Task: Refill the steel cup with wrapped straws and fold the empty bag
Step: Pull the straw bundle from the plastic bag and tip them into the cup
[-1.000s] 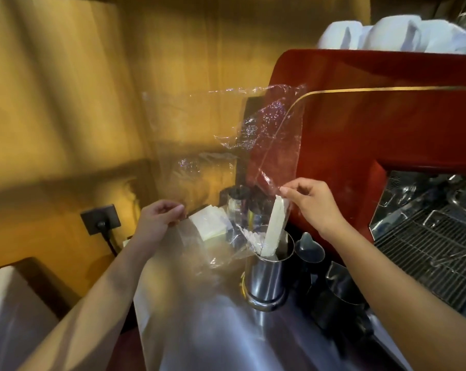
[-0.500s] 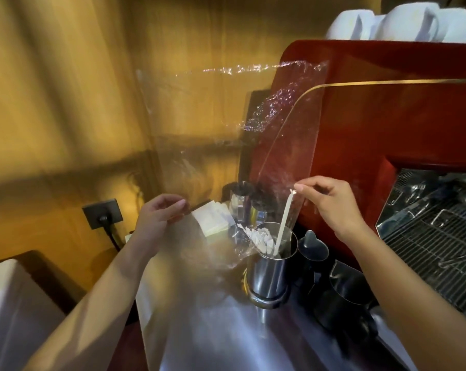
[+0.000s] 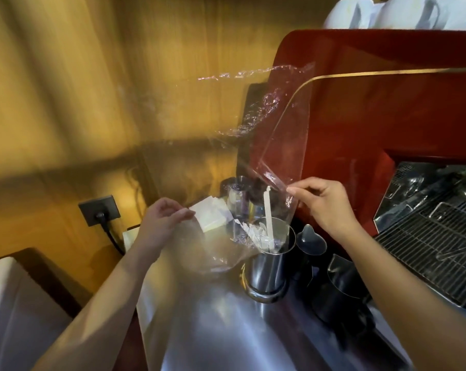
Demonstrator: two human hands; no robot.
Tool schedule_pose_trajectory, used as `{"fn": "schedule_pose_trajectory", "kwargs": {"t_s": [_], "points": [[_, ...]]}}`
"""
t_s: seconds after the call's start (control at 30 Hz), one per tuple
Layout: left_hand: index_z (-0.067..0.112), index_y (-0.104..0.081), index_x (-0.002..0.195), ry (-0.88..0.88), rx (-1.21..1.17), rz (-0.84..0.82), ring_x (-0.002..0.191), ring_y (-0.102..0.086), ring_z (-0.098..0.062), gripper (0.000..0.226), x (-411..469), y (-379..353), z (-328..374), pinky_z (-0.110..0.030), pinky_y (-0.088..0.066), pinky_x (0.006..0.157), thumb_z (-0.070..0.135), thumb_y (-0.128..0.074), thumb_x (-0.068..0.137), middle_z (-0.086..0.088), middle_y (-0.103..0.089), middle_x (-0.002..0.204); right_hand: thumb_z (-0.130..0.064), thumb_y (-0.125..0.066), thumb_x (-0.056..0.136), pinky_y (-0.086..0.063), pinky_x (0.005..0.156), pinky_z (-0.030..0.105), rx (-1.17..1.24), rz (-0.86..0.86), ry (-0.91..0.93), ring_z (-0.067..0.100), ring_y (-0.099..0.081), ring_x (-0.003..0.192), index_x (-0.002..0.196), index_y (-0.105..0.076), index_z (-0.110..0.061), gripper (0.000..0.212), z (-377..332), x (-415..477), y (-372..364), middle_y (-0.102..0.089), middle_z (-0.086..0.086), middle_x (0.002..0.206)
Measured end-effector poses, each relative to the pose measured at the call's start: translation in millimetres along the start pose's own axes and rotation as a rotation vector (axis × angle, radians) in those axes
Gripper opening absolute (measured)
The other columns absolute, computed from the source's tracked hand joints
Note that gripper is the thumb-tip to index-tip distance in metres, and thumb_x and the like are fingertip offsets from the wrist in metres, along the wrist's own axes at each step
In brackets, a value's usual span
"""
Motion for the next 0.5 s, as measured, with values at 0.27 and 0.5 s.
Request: {"fn": "schedule_pose_trajectory", "kwargs": {"t_s": [0.27,0.5], "points": [[0.02,-0.063,0.072,-0.019,-0.051,-0.037,0.071,-0.07,-0.012,0.017,-6.8,-6.1,7.7,-0.027,-0.051,0.069,0.027,-0.076,0.063,0.002,-0.076,0.07,-0.014,-0.07,0.078,-0.035,0.032,0.017,0.142,0.165,-0.065,0.004,-0.046,0.035,0.069,-0.071,-0.03,0.018,14.0,-5.5,11.4,-0.065,-0.011,0.05],[0.017,-0.062,0.083,0.044,-0.11,-0.107,0.068,-0.069,-0.01,0.02,-5.5,-18.5,2.4,-0.029,-0.048,0.072,0.018,-0.076,0.069,0.001,-0.076,0.072,-0.014,-0.067,0.081,-0.035,0.035,0.014,0.164,0.156,-0.059,0.003,-0.046,0.038,0.072,-0.071,-0.03,0.019,13.9,-5.4,8.8,-0.068,-0.017,0.059]]}}
Point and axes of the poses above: each hand's wrist, its own x-axis towards the middle knuckle, its own y-axis out of the back of the hand, z = x × y, the point moved 4 cm from there along x, towards the middle knuckle
